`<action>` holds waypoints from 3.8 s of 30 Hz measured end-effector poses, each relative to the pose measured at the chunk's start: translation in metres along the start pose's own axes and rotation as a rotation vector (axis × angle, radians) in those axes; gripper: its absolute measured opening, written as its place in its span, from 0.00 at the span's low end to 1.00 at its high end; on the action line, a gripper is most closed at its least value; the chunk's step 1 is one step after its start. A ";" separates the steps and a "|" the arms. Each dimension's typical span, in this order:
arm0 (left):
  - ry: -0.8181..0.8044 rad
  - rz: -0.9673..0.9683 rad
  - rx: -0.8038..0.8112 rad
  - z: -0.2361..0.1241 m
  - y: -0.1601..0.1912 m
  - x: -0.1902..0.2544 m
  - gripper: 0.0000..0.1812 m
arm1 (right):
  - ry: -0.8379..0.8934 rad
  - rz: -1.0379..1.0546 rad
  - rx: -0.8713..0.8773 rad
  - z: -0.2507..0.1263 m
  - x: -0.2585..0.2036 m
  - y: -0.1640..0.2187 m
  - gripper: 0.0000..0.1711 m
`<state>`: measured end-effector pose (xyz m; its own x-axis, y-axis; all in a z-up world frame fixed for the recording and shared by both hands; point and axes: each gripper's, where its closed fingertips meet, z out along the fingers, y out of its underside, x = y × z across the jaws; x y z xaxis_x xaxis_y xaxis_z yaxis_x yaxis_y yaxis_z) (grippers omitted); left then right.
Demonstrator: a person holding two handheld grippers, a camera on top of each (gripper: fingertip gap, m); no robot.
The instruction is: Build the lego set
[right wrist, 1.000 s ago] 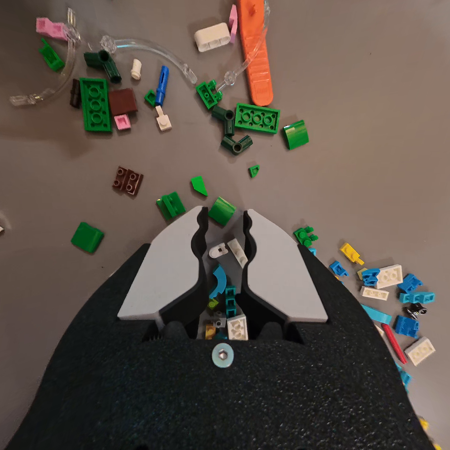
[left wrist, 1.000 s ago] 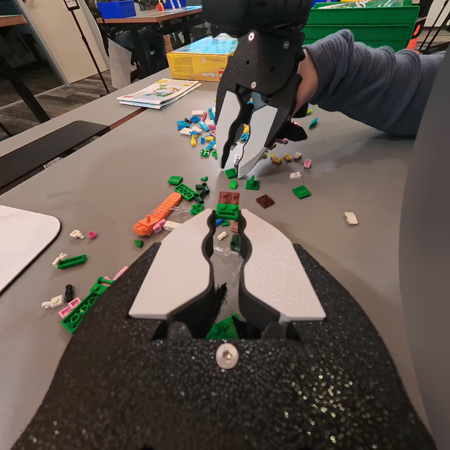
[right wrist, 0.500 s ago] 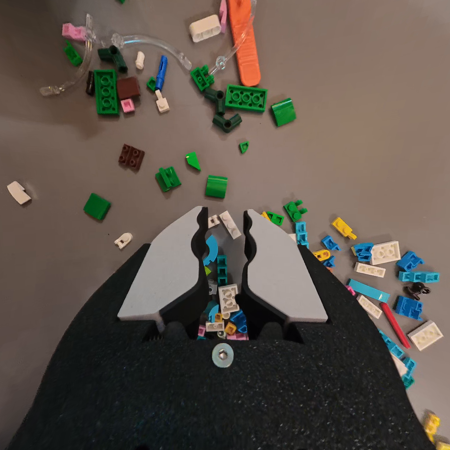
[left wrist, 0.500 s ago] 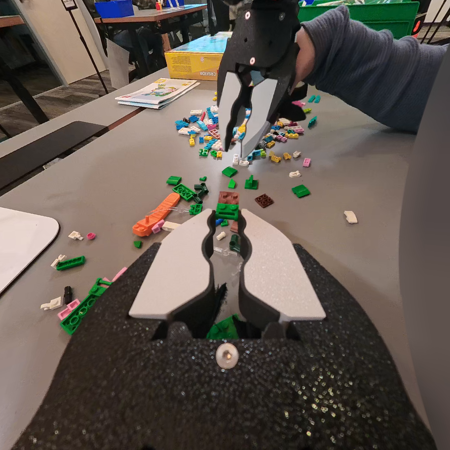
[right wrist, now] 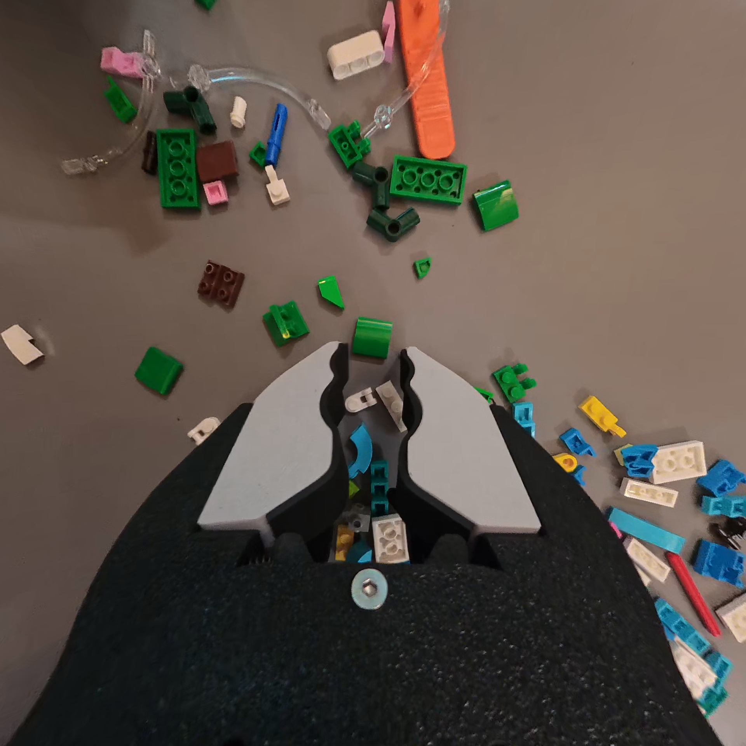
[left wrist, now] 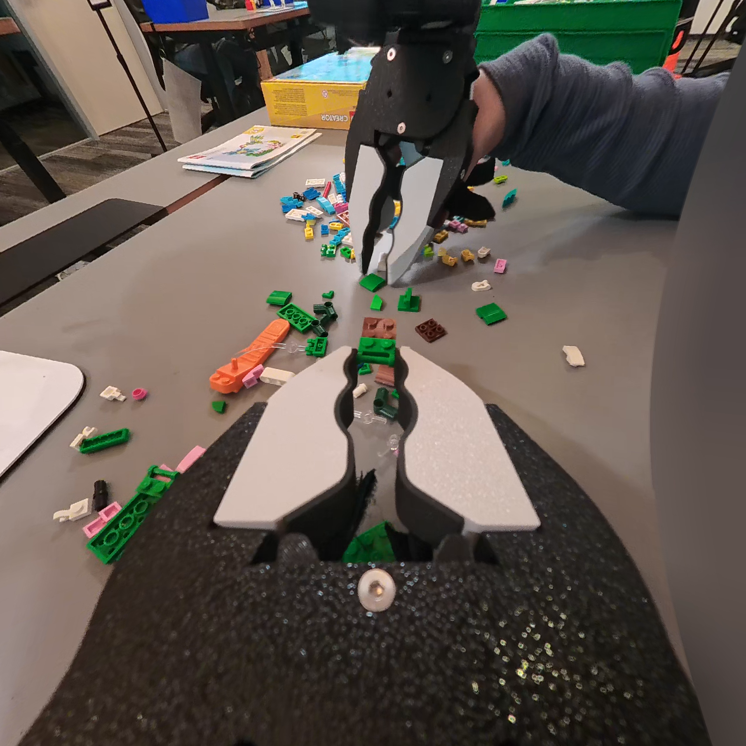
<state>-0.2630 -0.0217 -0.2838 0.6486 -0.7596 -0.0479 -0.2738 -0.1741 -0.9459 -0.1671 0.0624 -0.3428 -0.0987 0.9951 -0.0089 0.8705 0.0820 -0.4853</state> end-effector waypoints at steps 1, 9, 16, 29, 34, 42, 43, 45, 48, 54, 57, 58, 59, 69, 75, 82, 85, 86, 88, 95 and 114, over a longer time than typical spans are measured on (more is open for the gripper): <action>0.003 0.000 -0.002 0.000 0.000 0.000 0.09 | -0.002 -0.008 0.009 0.000 0.000 -0.001 0.11; 0.025 -0.013 0.007 0.001 -0.002 0.004 0.09 | -0.030 -0.138 0.147 -0.007 -0.009 -0.021 0.09; 0.094 -0.084 -0.009 0.008 -0.004 0.017 0.09 | -0.155 -0.373 0.406 -0.033 -0.076 -0.079 0.09; 0.178 -0.082 -0.059 0.016 -0.003 0.040 0.09 | -0.296 -0.325 0.240 -0.023 -0.097 -0.086 0.09; 0.176 -0.074 -0.061 0.016 -0.003 0.041 0.09 | -0.256 -0.348 0.200 -0.021 -0.098 -0.085 0.09; 0.182 -0.059 -0.063 0.018 -0.004 0.045 0.09 | -0.228 -0.367 0.160 -0.021 -0.101 -0.083 0.09; 0.181 -0.056 -0.063 0.018 -0.003 0.045 0.09 | -0.222 -0.368 0.156 -0.021 -0.101 -0.083 0.09; 0.183 -0.055 -0.063 0.018 -0.004 0.045 0.09 | -0.218 -0.367 0.147 -0.022 -0.100 -0.082 0.09; 0.184 -0.055 -0.059 0.018 -0.004 0.045 0.09 | -0.218 -0.368 0.148 -0.022 -0.101 -0.082 0.09; 0.182 -0.051 -0.055 0.018 -0.005 0.045 0.09 | -0.216 -0.371 0.148 -0.022 -0.103 -0.082 0.09; 0.174 -0.057 -0.050 0.017 -0.006 0.043 0.09 | -0.192 -0.372 0.157 -0.024 -0.099 -0.083 0.13; 0.168 -0.063 -0.046 0.016 -0.007 0.042 0.09 | -0.176 -0.377 0.163 -0.026 -0.097 -0.083 0.15; 0.165 -0.071 -0.039 0.016 -0.008 0.041 0.09 | -0.154 -0.390 0.176 -0.029 -0.094 -0.084 0.18; 0.280 -0.271 0.143 -0.001 -0.037 0.041 0.09 | 0.488 -1.067 0.556 -0.042 -0.100 -0.112 0.30; 0.378 -0.337 0.172 -0.003 -0.042 0.051 0.09 | 0.541 -1.132 0.675 -0.044 -0.115 -0.121 0.17; 0.450 -0.361 0.189 -0.006 -0.047 0.061 0.09 | 0.546 -1.142 0.696 -0.046 -0.120 -0.122 0.07; 0.479 -0.390 0.199 -0.007 -0.049 0.063 0.09 | 0.535 -1.137 0.687 -0.047 -0.121 -0.122 0.06; 0.484 -0.393 0.191 -0.007 -0.048 0.063 0.09 | 0.533 -1.140 0.669 -0.046 -0.121 -0.121 0.06; 0.494 -0.400 0.194 -0.007 -0.048 0.064 0.09 | 0.559 -1.143 0.662 -0.047 -0.120 -0.121 0.06; 0.499 -0.403 0.232 -0.011 -0.051 0.062 0.09 | 0.587 -1.093 0.713 -0.049 -0.120 -0.126 0.06; -0.191 0.657 0.194 -0.015 -0.059 0.046 0.06 | 0.305 -0.799 0.812 -0.064 -0.115 -0.131 0.06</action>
<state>-0.2280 -0.0557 -0.2249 0.5107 -0.5426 -0.6670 -0.5312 0.4109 -0.7410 -0.2390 -0.0592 -0.2226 -0.2614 0.6588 0.7054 0.0407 0.7377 -0.6739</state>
